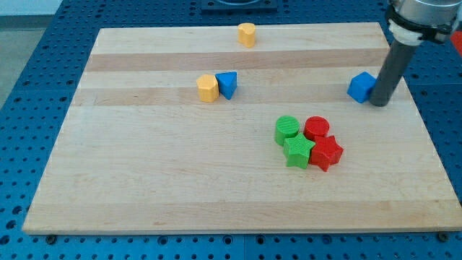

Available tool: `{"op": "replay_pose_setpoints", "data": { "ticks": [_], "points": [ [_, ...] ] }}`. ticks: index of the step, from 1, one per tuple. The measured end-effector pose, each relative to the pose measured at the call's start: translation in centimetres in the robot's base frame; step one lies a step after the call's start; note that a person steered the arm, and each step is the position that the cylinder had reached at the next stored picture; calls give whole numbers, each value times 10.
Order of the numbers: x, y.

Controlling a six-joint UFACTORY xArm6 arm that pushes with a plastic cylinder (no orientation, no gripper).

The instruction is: Slide the yellow hexagon closer to the yellow heart

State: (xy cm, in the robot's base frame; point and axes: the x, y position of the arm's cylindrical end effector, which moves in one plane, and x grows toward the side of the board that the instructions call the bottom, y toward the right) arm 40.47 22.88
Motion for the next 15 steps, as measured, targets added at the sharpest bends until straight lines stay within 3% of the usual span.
{"op": "replay_pose_setpoints", "data": {
  "ticks": [4, 12, 15],
  "points": [
    [-51, 0],
    [-31, -171],
    [-61, -174]
  ]
}}
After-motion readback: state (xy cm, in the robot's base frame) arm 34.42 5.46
